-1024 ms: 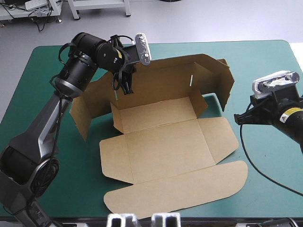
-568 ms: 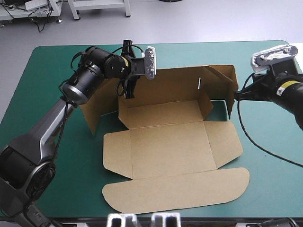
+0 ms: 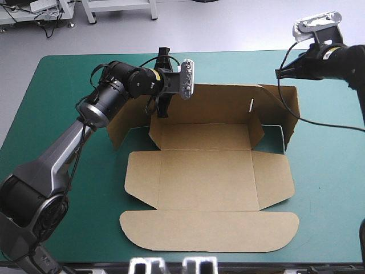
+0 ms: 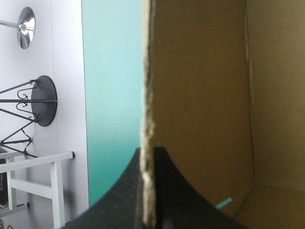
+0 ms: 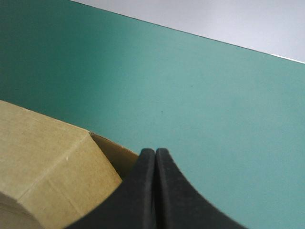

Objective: Fold the box

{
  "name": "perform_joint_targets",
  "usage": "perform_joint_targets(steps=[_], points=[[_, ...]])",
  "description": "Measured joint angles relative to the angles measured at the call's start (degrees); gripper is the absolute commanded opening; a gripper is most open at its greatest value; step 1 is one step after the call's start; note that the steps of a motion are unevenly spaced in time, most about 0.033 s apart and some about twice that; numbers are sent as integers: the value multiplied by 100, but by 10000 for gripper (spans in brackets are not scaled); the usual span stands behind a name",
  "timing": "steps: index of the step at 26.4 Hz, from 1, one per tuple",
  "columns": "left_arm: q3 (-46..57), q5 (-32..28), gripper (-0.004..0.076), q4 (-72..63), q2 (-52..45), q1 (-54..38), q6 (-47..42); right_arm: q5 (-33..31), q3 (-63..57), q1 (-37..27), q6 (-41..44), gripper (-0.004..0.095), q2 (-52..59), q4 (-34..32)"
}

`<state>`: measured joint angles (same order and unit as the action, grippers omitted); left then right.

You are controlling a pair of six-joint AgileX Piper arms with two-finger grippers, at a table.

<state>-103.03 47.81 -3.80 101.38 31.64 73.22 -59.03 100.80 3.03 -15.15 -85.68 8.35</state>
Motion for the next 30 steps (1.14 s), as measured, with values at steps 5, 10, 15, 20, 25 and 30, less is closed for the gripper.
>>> perform_joint_targets(steps=[5, 10, 15, 20, 25, 30], points=[[0, -57, -9, -50, 4, 0, 18, -951, 968, -792, -403, -19, -1116, 733], [32, -247, -9, -137, 17, 0, 24, -1240, 1330, -809, -437, -19, -1782, 1021], [57, -357, -8, -137, 12, 0, 24, -1240, 1470, -809, -437, -19, -2048, 1079], [57, -391, -8, -62, -59, 0, 23, -1258, 1560, -809, -437, -19, -2320, 1156], [57, -386, -8, -4, -72, 0, -74, -1258, 1564, -809, -437, -19, -2480, 1286], [57, -360, -9, 2, -72, 0, -180, -1258, 1566, -809, -437, -19, -2632, 1392]])
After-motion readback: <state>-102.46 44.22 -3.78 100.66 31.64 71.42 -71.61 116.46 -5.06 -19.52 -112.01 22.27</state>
